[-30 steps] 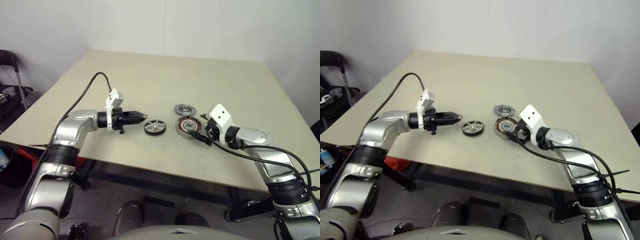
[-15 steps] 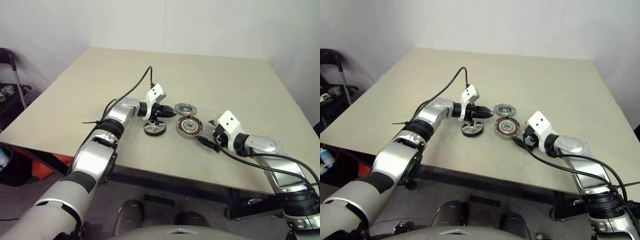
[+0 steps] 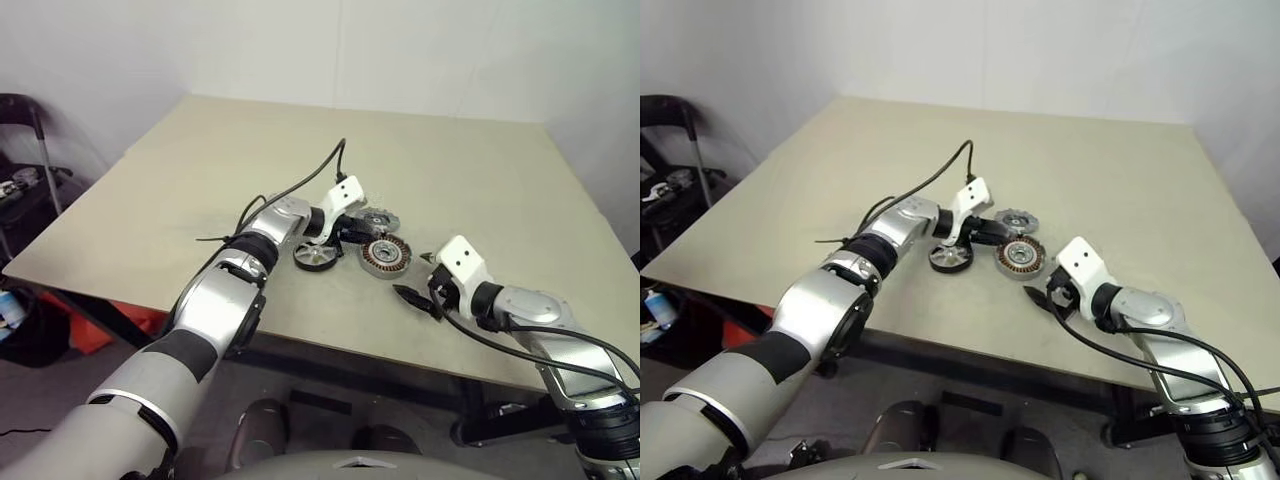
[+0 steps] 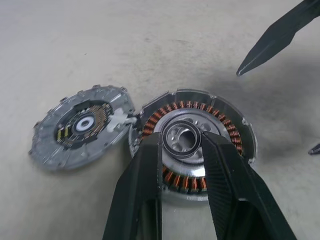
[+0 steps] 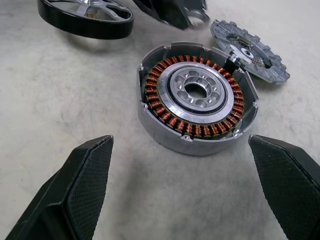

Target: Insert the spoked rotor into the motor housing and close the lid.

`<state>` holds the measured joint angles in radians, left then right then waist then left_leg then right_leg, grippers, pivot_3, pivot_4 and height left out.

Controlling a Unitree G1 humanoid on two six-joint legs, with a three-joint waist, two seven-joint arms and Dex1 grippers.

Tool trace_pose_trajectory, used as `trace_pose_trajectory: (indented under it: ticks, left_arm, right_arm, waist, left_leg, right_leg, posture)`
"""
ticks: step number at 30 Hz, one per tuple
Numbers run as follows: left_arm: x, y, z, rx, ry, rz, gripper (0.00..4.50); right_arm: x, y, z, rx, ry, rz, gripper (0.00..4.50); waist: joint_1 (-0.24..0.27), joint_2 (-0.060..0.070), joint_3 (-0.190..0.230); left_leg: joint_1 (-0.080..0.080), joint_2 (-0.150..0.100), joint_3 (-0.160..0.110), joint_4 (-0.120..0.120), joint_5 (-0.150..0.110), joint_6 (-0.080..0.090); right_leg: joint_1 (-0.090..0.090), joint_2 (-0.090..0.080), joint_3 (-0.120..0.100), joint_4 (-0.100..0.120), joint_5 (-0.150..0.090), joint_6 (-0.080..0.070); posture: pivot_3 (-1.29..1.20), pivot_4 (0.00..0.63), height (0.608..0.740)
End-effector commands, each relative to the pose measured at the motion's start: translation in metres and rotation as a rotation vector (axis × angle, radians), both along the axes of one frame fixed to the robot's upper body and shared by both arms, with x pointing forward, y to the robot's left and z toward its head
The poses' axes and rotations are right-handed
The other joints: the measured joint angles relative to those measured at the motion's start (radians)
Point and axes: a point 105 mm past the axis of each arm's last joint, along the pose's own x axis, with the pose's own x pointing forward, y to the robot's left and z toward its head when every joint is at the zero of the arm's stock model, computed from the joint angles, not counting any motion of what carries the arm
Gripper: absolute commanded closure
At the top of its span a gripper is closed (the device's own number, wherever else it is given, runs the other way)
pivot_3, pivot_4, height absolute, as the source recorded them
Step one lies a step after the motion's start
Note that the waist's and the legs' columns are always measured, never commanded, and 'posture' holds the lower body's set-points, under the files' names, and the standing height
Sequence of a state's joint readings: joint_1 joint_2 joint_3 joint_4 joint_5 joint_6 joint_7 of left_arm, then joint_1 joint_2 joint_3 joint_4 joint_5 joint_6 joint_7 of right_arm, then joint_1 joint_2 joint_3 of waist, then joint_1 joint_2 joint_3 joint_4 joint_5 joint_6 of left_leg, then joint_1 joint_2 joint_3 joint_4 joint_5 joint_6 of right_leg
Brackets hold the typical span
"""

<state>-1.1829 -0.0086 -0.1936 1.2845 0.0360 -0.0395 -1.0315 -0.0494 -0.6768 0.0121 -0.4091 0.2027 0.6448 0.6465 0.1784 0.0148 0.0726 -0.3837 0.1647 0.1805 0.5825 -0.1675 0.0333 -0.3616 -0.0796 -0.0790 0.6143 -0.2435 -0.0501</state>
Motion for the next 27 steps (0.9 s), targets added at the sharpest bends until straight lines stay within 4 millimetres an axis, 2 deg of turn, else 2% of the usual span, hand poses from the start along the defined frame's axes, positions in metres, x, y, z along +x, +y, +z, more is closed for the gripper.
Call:
trace_pose_trajectory:
  ticks: [1, 15, 27]
  left_arm:
    - [0.006, -0.008, 0.016, 0.008, -0.082, 0.004, 3.71]
    - [0.001, -0.025, 0.004, 0.09, -0.137, 0.007, 3.71]
    - [-0.006, -0.032, -0.01, 0.148, -0.148, -0.023, 3.71]
  right_arm:
    - [-0.001, 0.002, 0.014, 0.005, -0.055, -0.008, 0.01]
    - [-0.004, 0.0, 0.01, 0.01, -0.056, -0.048, 0.01]
    - [-0.008, -0.001, 0.012, 0.013, -0.063, -0.074, 0.01]
  waist:
    - [0.001, 0.0, 0.0]
    - [0.003, 0.0, 0.0]
    - [0.003, 0.0, 0.0]
  left_leg:
    - [0.0, 0.0, 0.0, 0.0, 0.0, 0.0]
    - [0.0, 0.0, 0.0, 0.0, 0.0, 0.001]
    - [0.0, -0.001, 0.0, 0.0, 0.0, 0.001]
  right_leg:
    - [0.0, 0.0, 0.0, 0.0, 0.0, 0.0]
    - [0.0, -0.001, 0.0, 0.0, 0.0, 0.0]
    - [0.0, -0.001, 0.0, 0.0, 0.0, 0.0]
  posture:
    - [0.0, 0.0, 0.74]
    - [0.0, 0.0, 0.74]
    - [0.0, 0.0, 0.74]
